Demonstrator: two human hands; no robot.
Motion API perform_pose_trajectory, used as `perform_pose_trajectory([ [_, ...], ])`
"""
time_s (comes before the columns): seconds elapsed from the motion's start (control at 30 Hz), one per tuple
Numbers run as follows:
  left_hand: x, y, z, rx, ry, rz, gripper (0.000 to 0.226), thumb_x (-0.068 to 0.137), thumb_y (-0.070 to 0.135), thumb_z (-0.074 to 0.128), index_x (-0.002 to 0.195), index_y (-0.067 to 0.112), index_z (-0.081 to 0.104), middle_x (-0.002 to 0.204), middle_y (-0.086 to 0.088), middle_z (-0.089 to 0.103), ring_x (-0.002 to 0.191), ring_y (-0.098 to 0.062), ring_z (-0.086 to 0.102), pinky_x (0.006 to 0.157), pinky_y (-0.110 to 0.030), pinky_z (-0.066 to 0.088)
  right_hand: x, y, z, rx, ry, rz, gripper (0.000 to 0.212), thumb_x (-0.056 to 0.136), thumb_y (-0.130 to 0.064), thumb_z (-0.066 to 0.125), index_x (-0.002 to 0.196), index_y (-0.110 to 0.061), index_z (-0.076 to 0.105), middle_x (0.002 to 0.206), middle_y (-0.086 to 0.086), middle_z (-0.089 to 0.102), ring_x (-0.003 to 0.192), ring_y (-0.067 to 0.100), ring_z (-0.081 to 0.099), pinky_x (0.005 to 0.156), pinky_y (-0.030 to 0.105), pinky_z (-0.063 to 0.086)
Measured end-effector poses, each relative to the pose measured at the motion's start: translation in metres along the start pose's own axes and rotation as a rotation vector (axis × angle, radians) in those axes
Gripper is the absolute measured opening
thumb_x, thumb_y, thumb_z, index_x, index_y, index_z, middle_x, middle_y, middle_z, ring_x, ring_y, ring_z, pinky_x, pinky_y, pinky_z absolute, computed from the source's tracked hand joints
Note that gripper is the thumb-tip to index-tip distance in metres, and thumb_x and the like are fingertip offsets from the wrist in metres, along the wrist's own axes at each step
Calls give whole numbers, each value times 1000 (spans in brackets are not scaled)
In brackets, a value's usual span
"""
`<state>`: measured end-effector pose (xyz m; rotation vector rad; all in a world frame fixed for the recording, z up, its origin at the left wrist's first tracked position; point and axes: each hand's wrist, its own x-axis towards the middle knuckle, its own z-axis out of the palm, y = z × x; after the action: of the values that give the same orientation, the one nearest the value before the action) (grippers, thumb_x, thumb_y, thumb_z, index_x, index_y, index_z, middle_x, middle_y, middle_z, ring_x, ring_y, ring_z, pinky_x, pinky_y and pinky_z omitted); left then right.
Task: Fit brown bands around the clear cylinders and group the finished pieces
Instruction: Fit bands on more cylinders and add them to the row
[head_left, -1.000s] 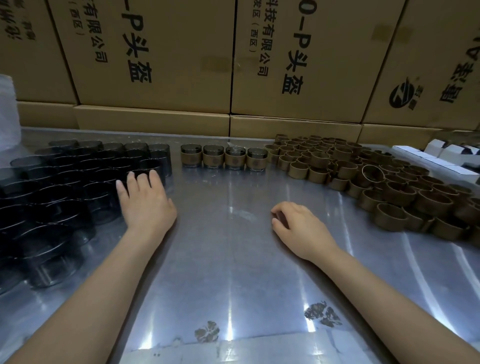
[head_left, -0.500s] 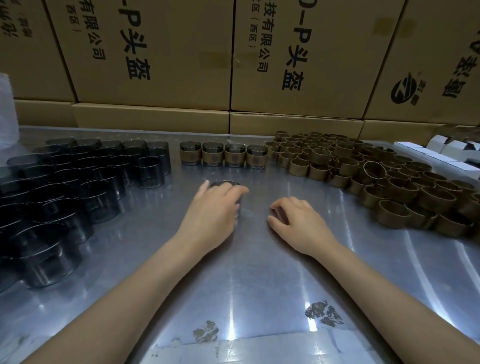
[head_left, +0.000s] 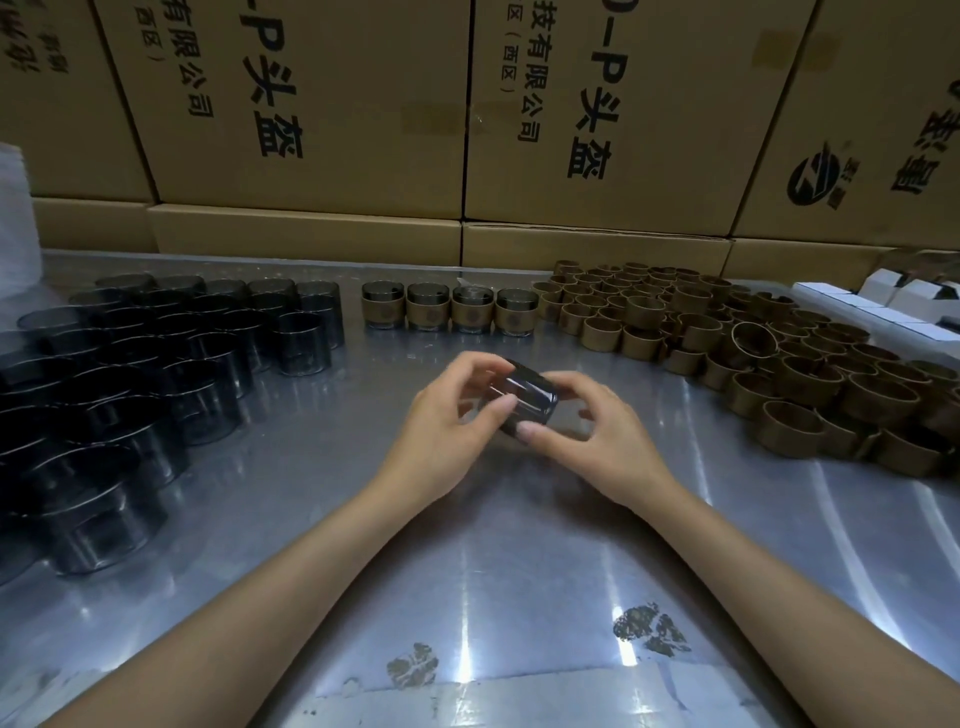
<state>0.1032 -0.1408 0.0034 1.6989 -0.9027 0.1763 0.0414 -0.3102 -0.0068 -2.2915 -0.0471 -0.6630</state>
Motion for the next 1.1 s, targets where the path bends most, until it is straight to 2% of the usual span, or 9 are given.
perform_pose_trajectory([
  [0.07, 1, -3, -1, 59, 33, -26, 23, 91, 12, 62, 111, 22, 58, 106, 12, 61, 104, 0, 56, 93, -12, 40, 1, -3, 1, 105, 113, 13, 53, 72, -49, 67, 120, -34, 51, 112, -20, 58, 108, -2, 53, 87, 20, 44],
  [0.17, 0, -7, -2, 173, 0, -2, 25, 91, 14, 62, 116, 18, 61, 115, 7, 57, 109, 1, 51, 92, -2, 32, 2, -6, 3, 140, 188, 22, 62, 71, -49, 68, 126, -35, 44, 112, -22, 54, 108, -3, 53, 86, 12, 44],
  [0.3, 0, -11, -2, 230, -82, -48, 22, 90, 21, 64, 111, 27, 61, 112, 14, 59, 112, -2, 52, 95, -12, 37, 1, -2, 4, 115, 150, 43, 68, 73, -44, 75, 131, -30, 42, 114, -10, 57, 108, 2, 54, 83, 10, 43],
  [0.43, 0, -15, -2, 269, -138, -120, 24, 91, 26, 63, 115, 24, 63, 116, 11, 64, 114, -6, 55, 99, -27, 42, 3, 2, 5, 72, 125, 55, 73, 74, -36, 78, 135, -26, 39, 114, -7, 59, 110, 9, 56, 86, 14, 43],
  [0.6, 0, -18, -2, 277, -199, -168, 23, 91, 26, 64, 114, 23, 65, 112, 10, 68, 105, -2, 60, 84, -6, 41, 4, 3, 6, 21, 67, 104, 80, 75, -41, 77, 140, -28, 32, 123, -4, 58, 118, 11, 52, 98, 30, 45],
  [0.73, 2, -20, -8, 316, -172, -147, 24, 92, 26, 62, 115, 20, 65, 114, 8, 66, 108, -5, 58, 92, -16, 42, 5, 1, 1, 119, 48, 151, 82, 75, -62, 65, 141, -27, 32, 128, -7, 54, 118, 7, 49, 98, 27, 41],
  [0.8, 4, -23, -14, 330, -132, -150, 20, 93, 26, 59, 112, 20, 64, 114, 8, 64, 109, -6, 57, 92, -18, 41, 9, 7, -6, 161, 146, 172, 65, 84, -59, 57, 137, -25, 39, 128, -7, 53, 116, 8, 49, 97, 28, 42],
  [0.9, 5, -27, -19, 332, -108, -201, 13, 94, 26, 58, 107, 25, 63, 111, 8, 62, 104, -5, 56, 79, -10, 38, 19, 29, -22, -81, 305, 213, 42, 95, -38, 54, 132, -20, 48, 134, -3, 50, 125, 14, 45, 102, 31, 37],
  [1.1, 8, -30, -19, 358, -91, -200, 10, 94, 23, 58, 102, 24, 63, 105, 8, 62, 97, -6, 57, 71, -5, 37, 46, 76, -49, -456, 314, 433, 40, 96, -28, 52, 134, -15, 49, 155, -1, 25, 135, 23, 36, 99, 43, 41],
])
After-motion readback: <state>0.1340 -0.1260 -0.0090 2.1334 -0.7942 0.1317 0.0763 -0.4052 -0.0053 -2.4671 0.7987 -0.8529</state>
